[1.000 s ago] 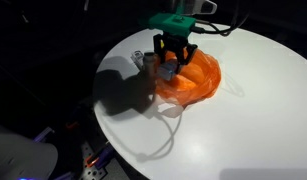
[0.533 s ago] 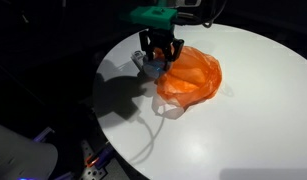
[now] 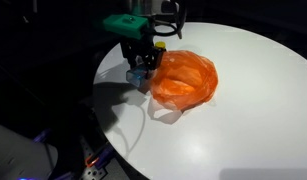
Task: Take the box out of the plastic bag
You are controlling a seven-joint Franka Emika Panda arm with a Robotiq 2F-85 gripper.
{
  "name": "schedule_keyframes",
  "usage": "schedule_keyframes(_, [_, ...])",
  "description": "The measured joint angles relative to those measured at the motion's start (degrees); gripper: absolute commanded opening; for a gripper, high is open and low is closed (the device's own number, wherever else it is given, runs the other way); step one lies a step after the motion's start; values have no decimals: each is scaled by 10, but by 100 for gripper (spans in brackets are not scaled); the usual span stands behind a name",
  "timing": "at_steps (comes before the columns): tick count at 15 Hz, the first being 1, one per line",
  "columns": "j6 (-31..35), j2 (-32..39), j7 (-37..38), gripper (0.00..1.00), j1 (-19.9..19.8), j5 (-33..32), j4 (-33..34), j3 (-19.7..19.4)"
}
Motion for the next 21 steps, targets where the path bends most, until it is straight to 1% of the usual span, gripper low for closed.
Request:
schedule_keyframes(5, [43,-7,0,39,0,-3,-44,-1])
schedule_keyframes(10, [85,13,0,39,-2,-23,-56,-10])
schedule_keyframes(11, [91,19,0,89,-2,-25,-56,-12])
schedule_keyframes(12, [97,25,0,91,-3,-27,-56,-13])
schedule_keyframes(13, [103,30,0,97,-4,-31,-56,-14])
schedule_keyframes(14, [107,33,2,100,-4,-36,-56,-15])
schedule_keyframes(18, [105,25,14,100,-4,-38,-55,-15])
schedule_keyframes(21, [83,-1,29,99,-4,-38,-53,-15])
